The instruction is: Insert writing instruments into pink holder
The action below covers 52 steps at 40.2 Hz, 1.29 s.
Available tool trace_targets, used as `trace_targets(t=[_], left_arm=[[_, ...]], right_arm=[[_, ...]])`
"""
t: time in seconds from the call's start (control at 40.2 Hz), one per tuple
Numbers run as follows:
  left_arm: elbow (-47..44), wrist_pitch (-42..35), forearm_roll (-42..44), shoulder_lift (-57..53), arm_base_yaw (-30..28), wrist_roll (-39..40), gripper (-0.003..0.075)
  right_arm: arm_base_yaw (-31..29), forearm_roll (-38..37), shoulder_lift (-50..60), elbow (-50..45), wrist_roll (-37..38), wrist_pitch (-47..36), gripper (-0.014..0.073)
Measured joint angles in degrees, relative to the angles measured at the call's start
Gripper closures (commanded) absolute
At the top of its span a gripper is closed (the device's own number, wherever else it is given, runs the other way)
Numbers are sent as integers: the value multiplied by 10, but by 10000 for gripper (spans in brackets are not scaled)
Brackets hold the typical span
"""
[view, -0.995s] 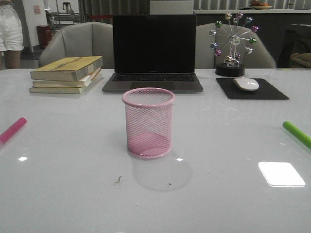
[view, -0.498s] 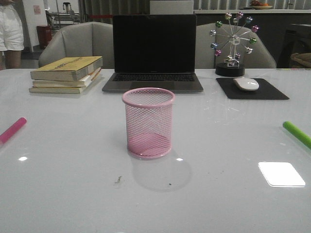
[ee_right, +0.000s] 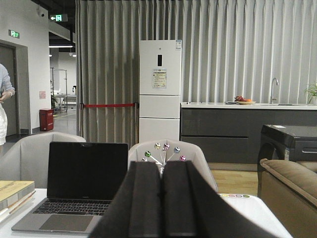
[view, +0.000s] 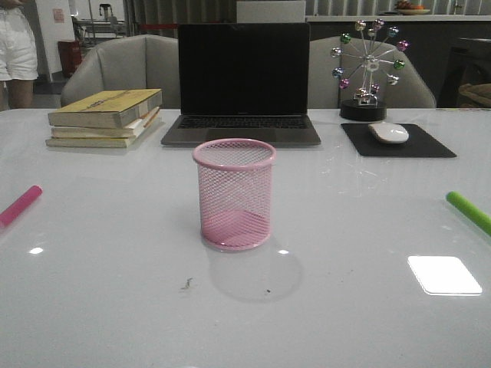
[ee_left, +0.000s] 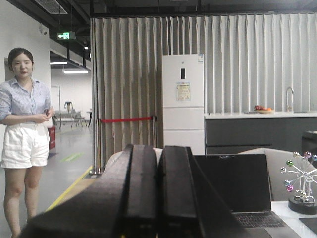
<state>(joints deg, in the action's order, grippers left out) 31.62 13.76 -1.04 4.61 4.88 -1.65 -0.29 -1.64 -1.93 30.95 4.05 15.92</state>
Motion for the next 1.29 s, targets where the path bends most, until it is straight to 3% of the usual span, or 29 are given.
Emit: trace_targets(t=[0.224, 0.547, 0.896, 0.97, 1.119, 1.194, 1.294], left_arm=[[109, 134, -5, 102, 0, 0, 623], [69, 257, -5, 206, 0, 0, 623], [9, 278, -14, 265, 0, 0, 605], [8, 277, -14, 268, 0, 0, 510], [8, 271, -14, 269, 0, 0, 179], [8, 262, -14, 269, 0, 0, 113], [8, 248, -17, 269, 2, 0, 123]], right_arm=[[0, 0, -90, 80, 0, 116, 517], [0, 1, -220, 81, 0, 307, 517], [0, 12, -307, 34, 1, 341, 506], [0, 16, -315, 27, 1, 342, 416], [0, 16, -323, 22, 1, 345, 62], [0, 16, -331, 22, 1, 345, -16], [0, 16, -353, 21, 1, 345, -19]])
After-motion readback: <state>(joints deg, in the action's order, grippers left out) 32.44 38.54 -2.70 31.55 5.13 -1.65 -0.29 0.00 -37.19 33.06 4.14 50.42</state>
